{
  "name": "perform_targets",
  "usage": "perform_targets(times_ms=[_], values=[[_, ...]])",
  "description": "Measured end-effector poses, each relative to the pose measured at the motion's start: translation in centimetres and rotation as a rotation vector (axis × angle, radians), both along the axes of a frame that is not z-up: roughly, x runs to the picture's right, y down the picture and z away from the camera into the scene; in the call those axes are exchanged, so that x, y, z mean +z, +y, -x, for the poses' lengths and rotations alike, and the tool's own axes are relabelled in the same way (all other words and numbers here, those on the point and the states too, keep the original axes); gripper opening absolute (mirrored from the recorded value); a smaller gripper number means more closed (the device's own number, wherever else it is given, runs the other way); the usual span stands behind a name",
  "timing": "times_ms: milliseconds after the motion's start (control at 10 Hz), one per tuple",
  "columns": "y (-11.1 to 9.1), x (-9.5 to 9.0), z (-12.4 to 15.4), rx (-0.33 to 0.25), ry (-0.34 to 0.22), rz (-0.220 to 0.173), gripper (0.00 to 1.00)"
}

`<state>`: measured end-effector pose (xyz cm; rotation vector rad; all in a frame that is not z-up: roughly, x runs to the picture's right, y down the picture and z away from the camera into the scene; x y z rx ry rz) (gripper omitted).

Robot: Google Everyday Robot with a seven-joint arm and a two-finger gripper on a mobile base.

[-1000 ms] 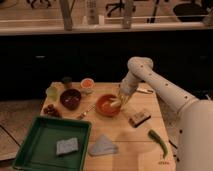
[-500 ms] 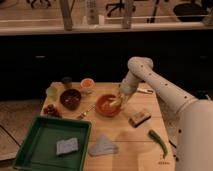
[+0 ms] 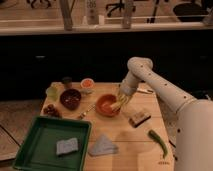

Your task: Place banana in red bowl

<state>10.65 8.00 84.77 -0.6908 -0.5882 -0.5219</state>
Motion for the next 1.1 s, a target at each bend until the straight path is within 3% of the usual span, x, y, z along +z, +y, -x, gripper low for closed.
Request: perform_targets(times_ms=[200,400,1100], values=[[0.1,0.0,-0.3,-0.004,-0.003,0.001,0.69],[0.2,0.0,-0.5,-0.008,-0.007,0.003,0.80],[0.8,0.1,-2.2,-0.001,-0.020,0.006,0.80]])
